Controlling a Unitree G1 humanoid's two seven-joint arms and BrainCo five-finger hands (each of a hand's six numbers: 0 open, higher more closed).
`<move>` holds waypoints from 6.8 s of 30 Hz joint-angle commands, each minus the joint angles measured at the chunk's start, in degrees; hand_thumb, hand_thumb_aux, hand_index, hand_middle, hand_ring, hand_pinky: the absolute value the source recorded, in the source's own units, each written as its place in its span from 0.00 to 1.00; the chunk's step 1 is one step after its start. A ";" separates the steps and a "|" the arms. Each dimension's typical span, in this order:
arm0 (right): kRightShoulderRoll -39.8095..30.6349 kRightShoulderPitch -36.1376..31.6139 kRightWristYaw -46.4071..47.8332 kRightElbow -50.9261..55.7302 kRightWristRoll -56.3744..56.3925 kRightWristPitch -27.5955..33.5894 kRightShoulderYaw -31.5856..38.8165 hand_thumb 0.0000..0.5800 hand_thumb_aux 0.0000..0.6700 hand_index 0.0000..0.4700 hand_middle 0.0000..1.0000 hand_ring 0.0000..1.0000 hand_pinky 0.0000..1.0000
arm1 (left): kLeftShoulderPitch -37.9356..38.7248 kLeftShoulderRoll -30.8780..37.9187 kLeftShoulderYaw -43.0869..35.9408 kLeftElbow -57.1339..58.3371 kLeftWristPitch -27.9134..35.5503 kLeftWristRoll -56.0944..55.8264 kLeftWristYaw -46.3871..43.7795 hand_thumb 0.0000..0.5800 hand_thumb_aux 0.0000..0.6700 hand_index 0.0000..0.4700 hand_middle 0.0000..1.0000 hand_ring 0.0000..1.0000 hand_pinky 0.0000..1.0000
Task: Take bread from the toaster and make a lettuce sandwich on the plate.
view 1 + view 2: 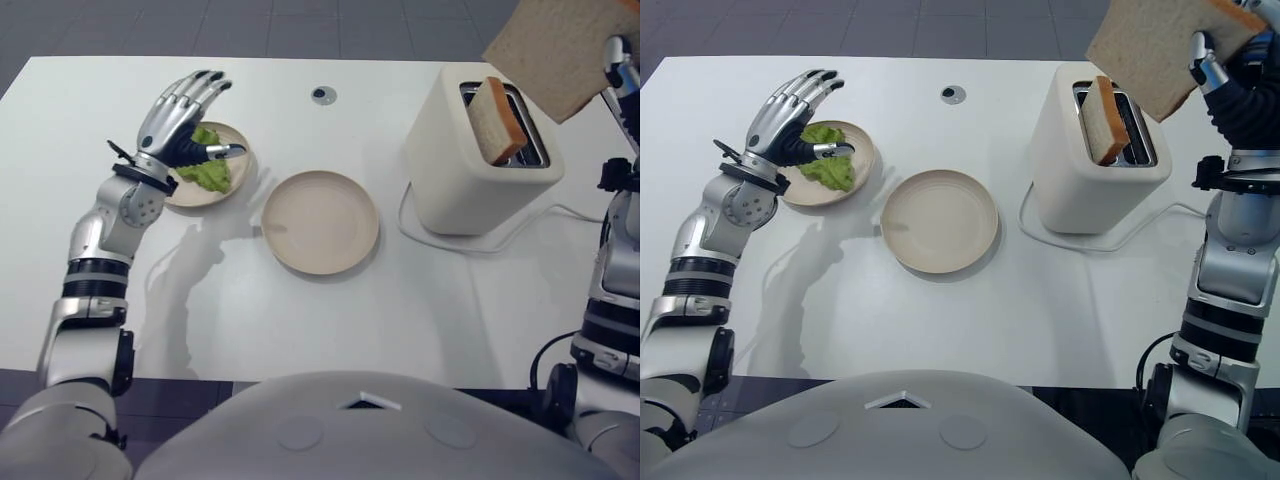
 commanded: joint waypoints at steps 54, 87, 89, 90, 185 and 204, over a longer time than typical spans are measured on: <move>14.18 1.03 5.36 -0.97 -5.69 0.54 22.60 0.00 0.00 0.00 0.00 0.00 0.00 | 1.42 -8.79 -23.45 -2.84 -12.77 -17.93 -8.70 1.00 1.00 1.00 0.00 0.00 0.00; -11.28 4.93 10.78 8.76 -22.34 7.05 14.05 1.00 1.00 1.00 0.22 0.22 0.22 | 4.59 -4.93 -19.83 -5.94 -14.68 -16.72 -15.30 0.00 0.00 0.00 0.00 0.00 0.00; -10.57 3.50 8.82 7.98 -21.49 7.48 12.68 1.00 1.00 1.00 0.60 0.60 0.60 | 4.47 -5.12 -19.39 -6.02 -14.92 -17.10 -15.18 0.00 0.00 0.00 0.00 0.00 0.00; -10.09 2.63 7.56 7.57 -21.09 7.77 11.92 1.00 1.00 1.00 0.85 0.85 0.85 | 4.43 -5.26 -19.04 -6.11 -15.10 -17.40 -15.01 0.00 0.00 0.00 0.00 0.00 0.00; -2.44 12.83 44.47 7.98 0.71 -5.42 45.03 1.00 1.00 1.00 1.00 1.00 1.00 | 17.99 5.58 -18.53 -8.97 -16.27 -64.32 -74.45 1.00 1.00 1.00 1.00 1.00 1.00; 16.98 -6.35 0.85 24.82 -8.74 -4.79 27.18 1.00 1.00 1.00 1.00 1.00 1.00 | -4.60 -15.79 -8.74 14.17 -23.58 -43.94 -17.72 0.00 0.00 0.00 0.00 0.00 0.00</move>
